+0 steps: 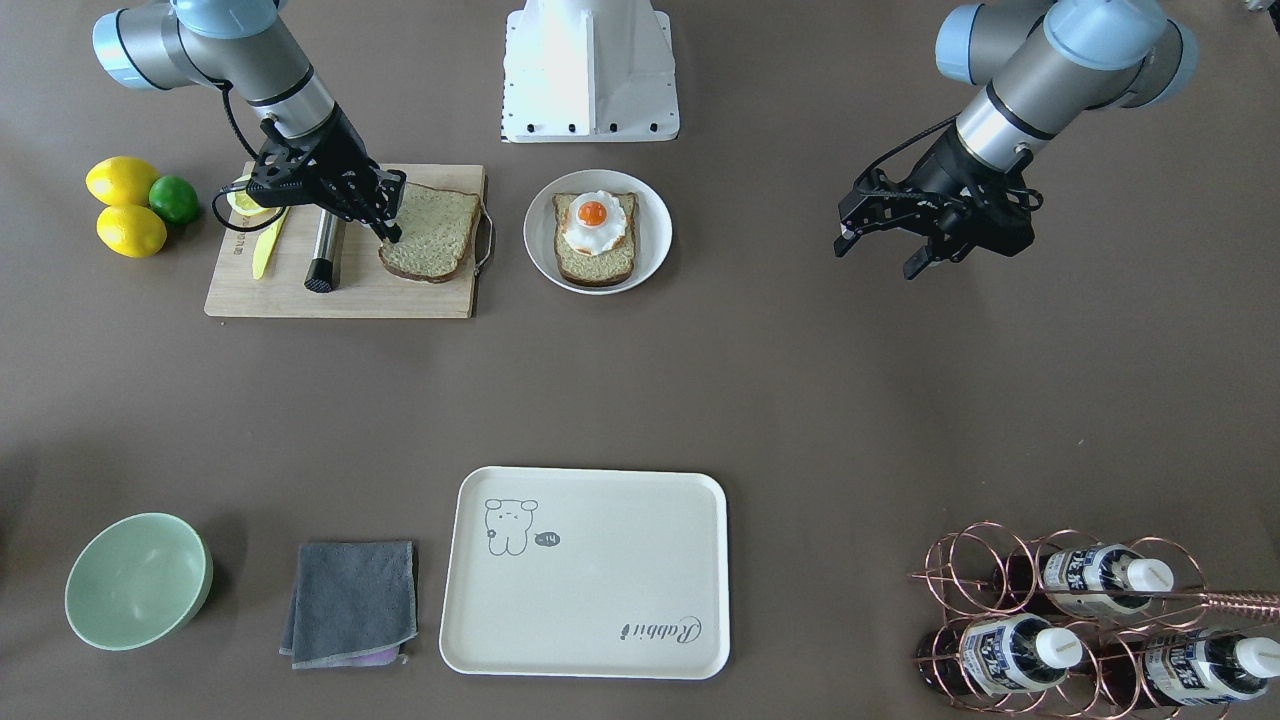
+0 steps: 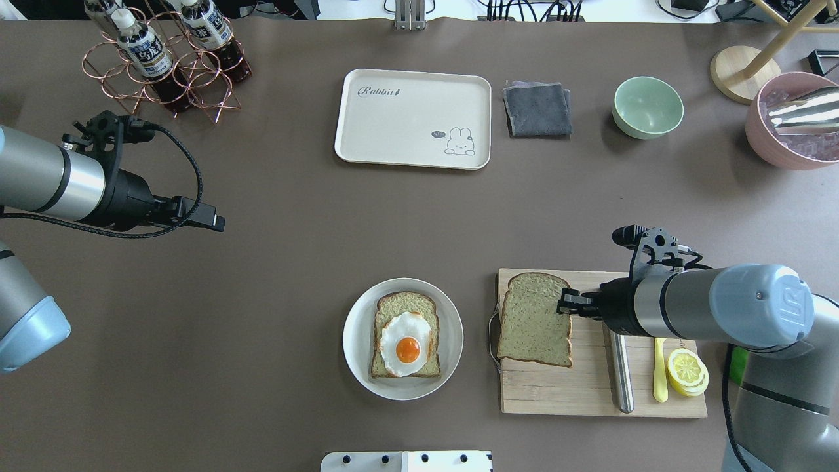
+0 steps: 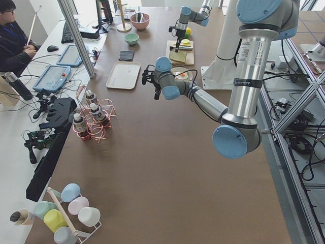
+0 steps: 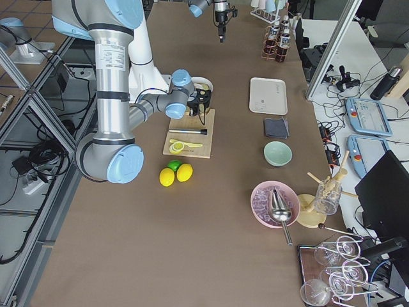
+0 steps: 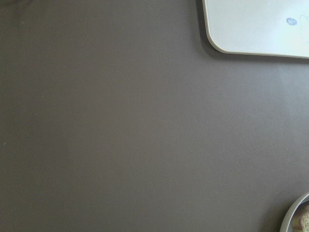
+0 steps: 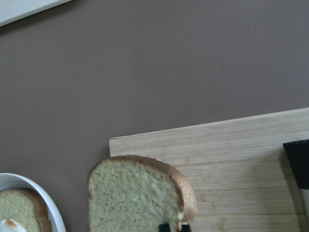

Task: Make sandwich and place on tray
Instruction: 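Carry the bread slice with the right gripper over the egg on the plate, then lower the bread slice onto the egg and open the right gripper, then withdraw the right arm to rest while the left arm moves toward the plate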

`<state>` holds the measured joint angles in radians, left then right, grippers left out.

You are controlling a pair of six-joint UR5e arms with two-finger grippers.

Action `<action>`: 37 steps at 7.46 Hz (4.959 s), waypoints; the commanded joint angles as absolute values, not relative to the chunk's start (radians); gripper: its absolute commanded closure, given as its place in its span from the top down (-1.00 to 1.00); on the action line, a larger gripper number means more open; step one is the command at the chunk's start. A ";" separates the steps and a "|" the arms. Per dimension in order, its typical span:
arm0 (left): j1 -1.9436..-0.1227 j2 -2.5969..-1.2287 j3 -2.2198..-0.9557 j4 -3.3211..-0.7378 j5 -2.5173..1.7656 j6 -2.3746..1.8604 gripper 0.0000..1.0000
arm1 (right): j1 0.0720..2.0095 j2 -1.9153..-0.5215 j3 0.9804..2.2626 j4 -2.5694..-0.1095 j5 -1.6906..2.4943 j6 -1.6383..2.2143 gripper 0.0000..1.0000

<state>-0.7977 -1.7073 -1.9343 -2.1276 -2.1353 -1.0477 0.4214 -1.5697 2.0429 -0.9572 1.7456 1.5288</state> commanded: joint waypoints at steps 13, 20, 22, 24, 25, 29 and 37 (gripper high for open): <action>-0.798 -1.684 -1.928 -2.166 -2.137 -1.055 0.97 | 0.265 -1.201 1.862 -0.953 1.655 1.507 -1.00; -0.796 -1.686 -1.917 -2.166 -2.137 -1.051 0.97 | 0.287 -1.173 1.793 -0.930 1.651 1.505 -1.00; -0.796 -1.686 -1.917 -2.166 -2.137 -1.051 0.97 | 0.285 -1.175 1.790 -0.930 1.651 1.503 -1.00; -0.796 -1.686 -1.917 -2.166 -2.138 -1.051 0.97 | 0.284 -1.177 1.789 -0.930 1.649 1.503 0.67; -0.796 -1.684 -1.914 -2.183 -2.138 -1.051 0.97 | 0.282 -1.177 1.790 -0.930 1.634 1.505 1.00; -0.795 -1.686 -1.898 -2.215 -2.138 -1.055 0.97 | 0.418 -1.231 1.879 -0.942 1.739 1.505 1.00; -0.539 -1.896 -1.896 -2.104 -1.968 -1.281 0.97 | 1.042 -1.671 1.986 -1.312 2.186 0.736 1.00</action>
<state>-0.6011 -1.8337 -1.8986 -2.1865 -2.0219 -1.2650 0.8905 -1.4702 1.9509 -1.3036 2.1166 1.0235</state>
